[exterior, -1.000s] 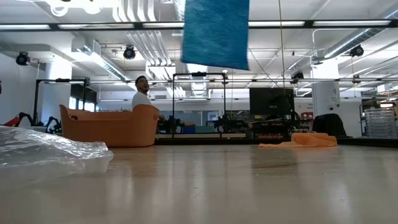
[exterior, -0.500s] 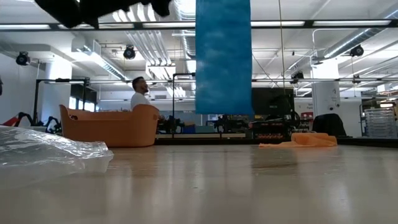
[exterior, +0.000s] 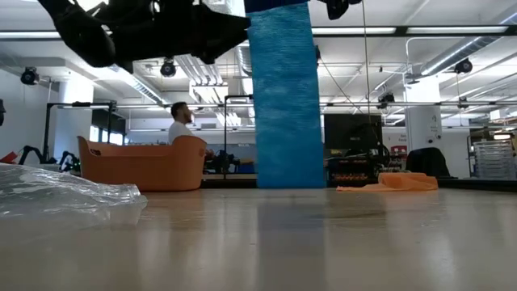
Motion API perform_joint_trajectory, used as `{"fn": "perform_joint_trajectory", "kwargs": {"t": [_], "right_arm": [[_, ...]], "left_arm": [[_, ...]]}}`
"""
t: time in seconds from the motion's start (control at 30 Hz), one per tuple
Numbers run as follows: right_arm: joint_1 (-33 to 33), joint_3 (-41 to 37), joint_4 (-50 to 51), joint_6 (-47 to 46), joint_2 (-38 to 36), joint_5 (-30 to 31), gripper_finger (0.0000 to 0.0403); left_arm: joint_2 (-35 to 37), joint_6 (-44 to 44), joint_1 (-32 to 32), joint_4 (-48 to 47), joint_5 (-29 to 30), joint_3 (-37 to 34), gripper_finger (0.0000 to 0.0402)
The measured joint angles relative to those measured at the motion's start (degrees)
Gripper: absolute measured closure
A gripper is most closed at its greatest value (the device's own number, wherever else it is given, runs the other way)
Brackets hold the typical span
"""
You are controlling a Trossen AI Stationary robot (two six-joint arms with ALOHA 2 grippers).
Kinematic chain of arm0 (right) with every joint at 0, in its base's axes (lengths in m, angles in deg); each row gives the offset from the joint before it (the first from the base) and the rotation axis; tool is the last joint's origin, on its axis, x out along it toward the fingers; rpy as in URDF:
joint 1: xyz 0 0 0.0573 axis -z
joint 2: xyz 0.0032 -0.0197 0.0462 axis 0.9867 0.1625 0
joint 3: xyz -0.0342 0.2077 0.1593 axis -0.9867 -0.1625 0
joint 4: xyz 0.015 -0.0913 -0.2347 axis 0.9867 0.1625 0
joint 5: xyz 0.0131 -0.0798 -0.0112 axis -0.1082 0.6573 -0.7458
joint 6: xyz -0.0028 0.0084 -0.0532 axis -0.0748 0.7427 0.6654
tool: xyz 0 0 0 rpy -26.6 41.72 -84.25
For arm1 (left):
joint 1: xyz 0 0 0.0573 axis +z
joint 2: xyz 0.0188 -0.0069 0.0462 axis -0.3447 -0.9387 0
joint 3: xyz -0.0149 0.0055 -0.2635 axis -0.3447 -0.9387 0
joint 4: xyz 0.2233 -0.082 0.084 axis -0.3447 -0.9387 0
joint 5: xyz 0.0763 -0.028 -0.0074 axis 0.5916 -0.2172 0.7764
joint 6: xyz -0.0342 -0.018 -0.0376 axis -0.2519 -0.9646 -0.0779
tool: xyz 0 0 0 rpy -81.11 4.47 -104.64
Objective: Roll bandage
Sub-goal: Roll the blue bandage
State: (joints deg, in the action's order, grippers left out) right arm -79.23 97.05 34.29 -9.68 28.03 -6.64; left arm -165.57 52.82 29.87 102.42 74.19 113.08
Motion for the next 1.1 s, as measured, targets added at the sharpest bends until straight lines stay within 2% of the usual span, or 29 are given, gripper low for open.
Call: {"fn": "perform_joint_trajectory", "kwargs": {"t": [0.17,0.57,0.67,0.83,0.97,1.1], "right_arm": [[0.04,0.31,-3.78,0.02,-0.74,-1.76,0.0400],[0.04,0.31,-4.77,-4.39,-1.67,-2.05,0.0400],[-0.02,0.31,-6.70,-4.96,-1.68,-2.17,0.0400],[-0.03,0.31,-9.56,-5.62,-1.66,-4.17,0.0400],[-0.03,0.31,-9.11,-6.19,-1.70,-4.19,0.0400],[-0.03,0.31,-9.62,-7.02,-1.73,-4.19,0.0400]], "left_arm": [[-0.09,-3.69,0.17,4.32,-4.35,-0.76,0.0154],[-0.19,-7.46,-2.08,2.40,-3.78,3.70,0.0151],[-1.55,-7.37,-2.62,-0.94,-1.14,6.07,0.0157],[-4.93,-8.61,-2.64,-3.62,-0.20,10.73,0.0175],[-6.84,-8.67,-2.64,-4.02,1.78,12.22,0.0227],[-7.07,-7.74,-2.60,-3.77,1.85,12.33,0.0345]]}}
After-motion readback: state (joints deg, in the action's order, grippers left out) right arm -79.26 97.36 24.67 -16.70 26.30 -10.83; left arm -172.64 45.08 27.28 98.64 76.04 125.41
